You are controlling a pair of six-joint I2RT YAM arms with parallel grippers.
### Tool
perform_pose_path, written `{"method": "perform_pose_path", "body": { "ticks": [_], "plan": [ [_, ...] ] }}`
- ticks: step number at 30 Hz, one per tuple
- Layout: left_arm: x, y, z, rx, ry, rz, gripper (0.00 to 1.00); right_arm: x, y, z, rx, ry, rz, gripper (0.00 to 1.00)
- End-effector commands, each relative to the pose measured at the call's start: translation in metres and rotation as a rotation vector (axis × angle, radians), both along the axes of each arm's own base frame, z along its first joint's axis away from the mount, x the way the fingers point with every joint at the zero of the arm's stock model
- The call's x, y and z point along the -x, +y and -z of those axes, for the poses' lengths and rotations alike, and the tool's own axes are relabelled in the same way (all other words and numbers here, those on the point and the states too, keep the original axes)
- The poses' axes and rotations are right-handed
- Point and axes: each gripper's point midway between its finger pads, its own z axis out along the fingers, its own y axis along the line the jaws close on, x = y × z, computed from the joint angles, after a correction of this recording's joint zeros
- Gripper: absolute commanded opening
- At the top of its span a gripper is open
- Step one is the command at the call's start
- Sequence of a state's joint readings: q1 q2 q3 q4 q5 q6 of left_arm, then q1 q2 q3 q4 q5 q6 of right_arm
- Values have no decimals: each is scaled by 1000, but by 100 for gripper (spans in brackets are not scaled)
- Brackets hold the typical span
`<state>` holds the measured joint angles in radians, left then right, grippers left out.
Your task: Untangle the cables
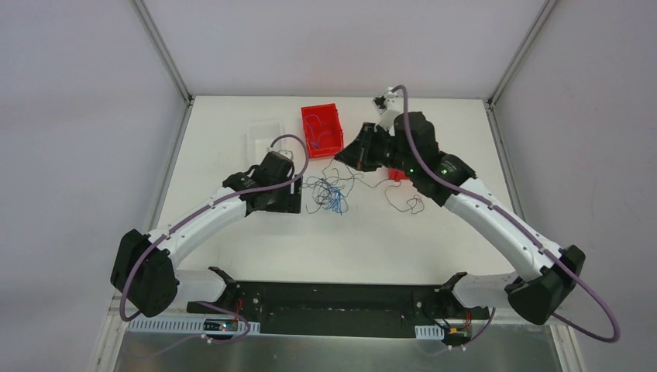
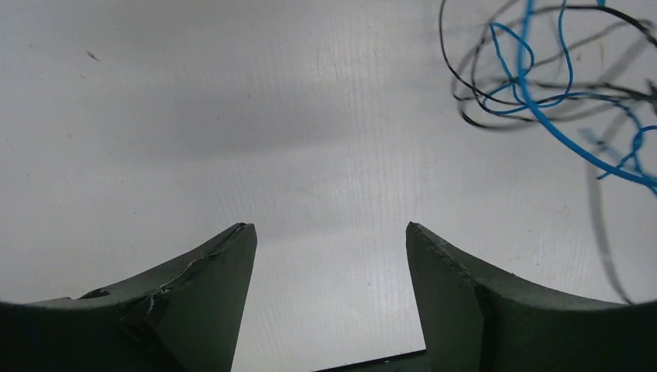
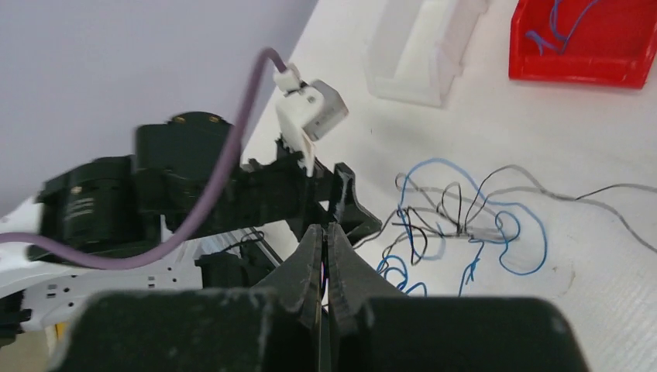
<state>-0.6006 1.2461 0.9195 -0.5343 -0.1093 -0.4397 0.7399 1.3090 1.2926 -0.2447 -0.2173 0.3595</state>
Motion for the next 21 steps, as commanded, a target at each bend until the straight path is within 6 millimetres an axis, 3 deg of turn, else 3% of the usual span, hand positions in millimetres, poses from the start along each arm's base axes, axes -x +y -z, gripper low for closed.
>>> {"method": "perform_pose_path", "body": {
  "ticks": [1, 7, 11, 16, 21],
  "plan": [
    [-9, -13, -7, 65, -10, -15, 73, 7, -25, -29, -20, 2, 42, 0],
    [-13, -20, -21, 148, -55, -23, 71, 4, -39, -16, -17, 37, 91, 0],
    [-14, -40, -28, 419, 8, -32, 70, 1, -42, 0, -37, 77, 117, 0],
    [-17, -57, -38, 668, 120, -100, 70, -2, -46, 14, -48, 98, 141, 0],
    [-13, -73, -32, 850, 345, -320, 72, -8, -47, 23, -41, 113, 155, 0]
  ]
}}
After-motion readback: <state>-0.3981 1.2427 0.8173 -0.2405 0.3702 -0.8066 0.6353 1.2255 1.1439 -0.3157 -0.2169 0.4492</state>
